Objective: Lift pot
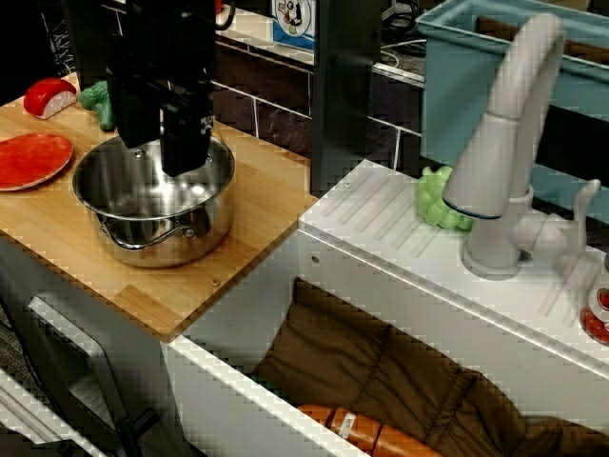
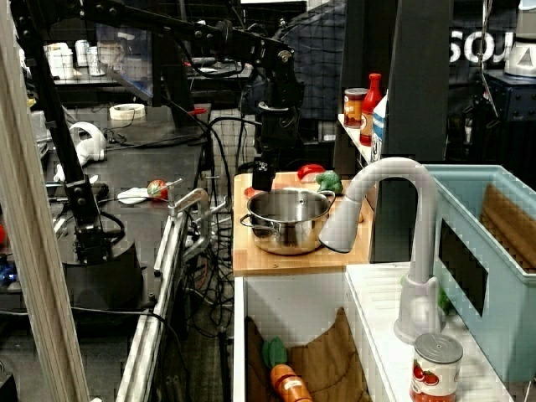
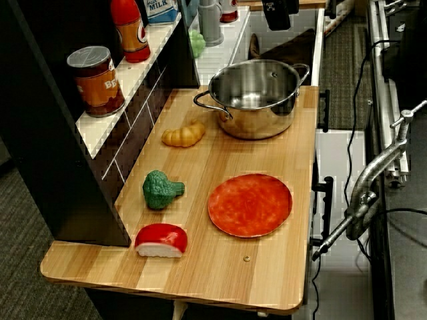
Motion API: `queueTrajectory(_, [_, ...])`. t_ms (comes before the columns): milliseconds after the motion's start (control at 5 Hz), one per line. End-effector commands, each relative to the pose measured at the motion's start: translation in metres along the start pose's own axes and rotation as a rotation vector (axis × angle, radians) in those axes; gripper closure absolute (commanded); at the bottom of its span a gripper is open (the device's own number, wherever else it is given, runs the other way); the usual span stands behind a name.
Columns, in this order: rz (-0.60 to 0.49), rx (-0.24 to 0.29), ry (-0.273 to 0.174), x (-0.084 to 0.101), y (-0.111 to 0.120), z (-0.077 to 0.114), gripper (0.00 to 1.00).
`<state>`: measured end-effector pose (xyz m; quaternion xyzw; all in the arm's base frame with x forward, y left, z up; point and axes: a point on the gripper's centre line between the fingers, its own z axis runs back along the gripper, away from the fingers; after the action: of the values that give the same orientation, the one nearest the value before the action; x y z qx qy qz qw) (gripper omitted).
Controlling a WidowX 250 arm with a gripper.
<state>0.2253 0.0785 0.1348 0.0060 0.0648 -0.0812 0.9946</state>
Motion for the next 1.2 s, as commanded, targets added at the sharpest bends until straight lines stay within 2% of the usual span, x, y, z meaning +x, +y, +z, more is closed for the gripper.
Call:
queueTrajectory(0, [0.000, 0.000, 0.000, 0.000, 0.000, 0.000, 0.00])
queueTrajectory(200, [-0.003, 0.002, 0.012, 0.011, 0.006, -0.011, 0.00])
queueTrajectory(600, [-0.013, 0.027, -0.018, 0.028, 0.013, -0.030, 0.00])
queueTrajectory(800, [-0.005, 0.007, -0.128, 0.035, 0.009, -0.044, 0.00])
queueTrajectory(1000, [0.040, -0.039, -0.179, 0.035, 0.004, -0.054, 0.00])
